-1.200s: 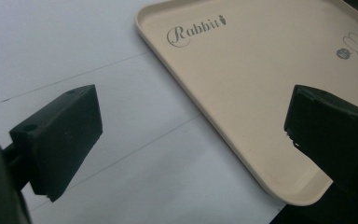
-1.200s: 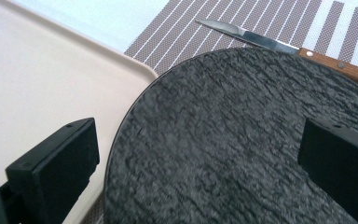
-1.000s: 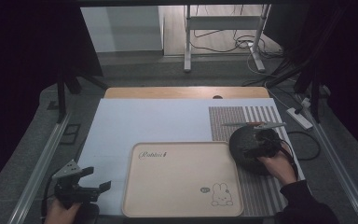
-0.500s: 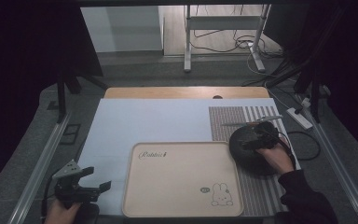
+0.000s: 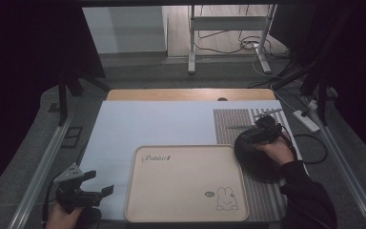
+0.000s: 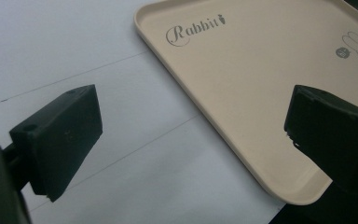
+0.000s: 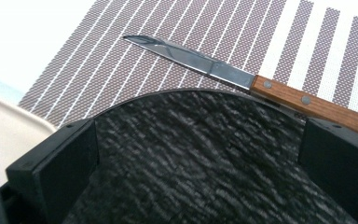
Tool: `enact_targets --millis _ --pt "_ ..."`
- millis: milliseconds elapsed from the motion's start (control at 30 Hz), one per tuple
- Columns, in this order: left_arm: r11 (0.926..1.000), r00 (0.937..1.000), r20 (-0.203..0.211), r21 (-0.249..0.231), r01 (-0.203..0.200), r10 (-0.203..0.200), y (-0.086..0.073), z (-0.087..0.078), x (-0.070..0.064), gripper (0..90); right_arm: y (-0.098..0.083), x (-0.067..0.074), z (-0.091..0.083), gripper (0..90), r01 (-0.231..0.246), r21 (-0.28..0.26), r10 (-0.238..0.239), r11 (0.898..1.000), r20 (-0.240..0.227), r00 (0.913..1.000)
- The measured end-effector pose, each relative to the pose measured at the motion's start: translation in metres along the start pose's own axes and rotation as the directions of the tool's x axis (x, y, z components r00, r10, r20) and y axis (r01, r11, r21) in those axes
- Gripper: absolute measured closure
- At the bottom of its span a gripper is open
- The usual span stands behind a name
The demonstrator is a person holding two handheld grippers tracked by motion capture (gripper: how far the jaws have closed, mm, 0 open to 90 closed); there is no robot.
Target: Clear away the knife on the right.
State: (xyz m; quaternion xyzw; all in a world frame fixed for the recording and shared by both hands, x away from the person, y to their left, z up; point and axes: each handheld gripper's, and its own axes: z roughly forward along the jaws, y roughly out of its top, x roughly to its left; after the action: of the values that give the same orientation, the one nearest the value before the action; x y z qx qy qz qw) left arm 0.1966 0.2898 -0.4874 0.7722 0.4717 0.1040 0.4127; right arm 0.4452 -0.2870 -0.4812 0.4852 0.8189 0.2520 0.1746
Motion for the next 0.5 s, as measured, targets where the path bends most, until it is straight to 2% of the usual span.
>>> enact_targets --millis 300,433,467,500 --pt "1.0 1.0 -0.001 0.003 -0.002 0.002 0.0 0.0 0.0 4.2 0.008 -0.004 0.009 1.2 -0.004 0.016 0.004 1.0 0.023 0.9997" --pt "1.0 1.0 -0.001 0.003 -0.003 0.003 0.0 0.0 0.0 4.2 0.012 -0.007 0.01 10.7 -0.005 0.014 0.005 1.0 0.03 0.9995" --pt "1.0 1.0 -0.001 0.003 -0.003 0.003 0.0 0.0 0.0 4.2 0.014 -0.01 0.01 20.2 -0.001 0.008 0.0 1.0 0.036 0.9994" --pt "1.0 1.0 -0.001 0.003 -0.003 0.003 0.0 0.0 0.0 4.2 0.014 -0.01 0.01 20.2 -0.001 0.008 0.0 1.0 0.036 0.9994"
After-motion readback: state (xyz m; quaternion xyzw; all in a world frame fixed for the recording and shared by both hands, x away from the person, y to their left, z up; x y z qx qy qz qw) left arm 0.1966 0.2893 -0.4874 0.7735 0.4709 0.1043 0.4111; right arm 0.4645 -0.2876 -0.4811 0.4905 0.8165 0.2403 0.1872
